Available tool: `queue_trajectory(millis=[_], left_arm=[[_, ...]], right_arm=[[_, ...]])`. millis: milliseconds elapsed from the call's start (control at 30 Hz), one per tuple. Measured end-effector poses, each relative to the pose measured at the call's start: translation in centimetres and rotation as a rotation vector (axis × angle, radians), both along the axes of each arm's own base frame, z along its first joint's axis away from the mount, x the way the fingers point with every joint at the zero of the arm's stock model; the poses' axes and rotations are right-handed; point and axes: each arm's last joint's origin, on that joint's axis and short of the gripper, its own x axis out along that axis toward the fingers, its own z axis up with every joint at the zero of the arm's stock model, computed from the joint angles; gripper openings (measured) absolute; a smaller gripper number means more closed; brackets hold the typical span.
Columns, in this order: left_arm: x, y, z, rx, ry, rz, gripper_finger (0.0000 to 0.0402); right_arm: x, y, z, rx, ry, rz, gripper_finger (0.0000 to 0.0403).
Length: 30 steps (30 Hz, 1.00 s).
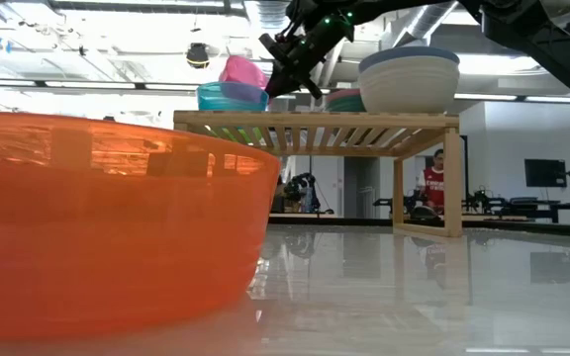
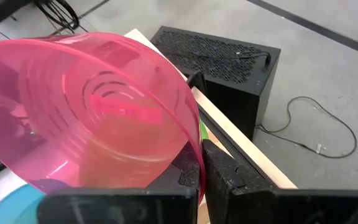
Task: Place and stack bowls onto a shelf
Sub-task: Stack the small pink bowl on top of the small green bowl on the shelf, then stack the small orange bowl on top of the small blue bowl on the shelf
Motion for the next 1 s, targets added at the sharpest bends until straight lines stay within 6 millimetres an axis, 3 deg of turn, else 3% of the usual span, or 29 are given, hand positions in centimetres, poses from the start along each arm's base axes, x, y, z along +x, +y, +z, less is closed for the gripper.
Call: queue_trajectory(millis=[433,1000], left_arm=[[0.0,0.0,0.0,0.0,-0.001,0.0,0.0212],[-0.03,0.01,0.01,0.008,0.014,0.008,0.0212]], right_arm=[[-0.09,-0.06,-0.02,-0.001,0.002,0.046,0.0043],[0.1,-0.12,0.28,-0.037,-0.025,0.08,0.0102]])
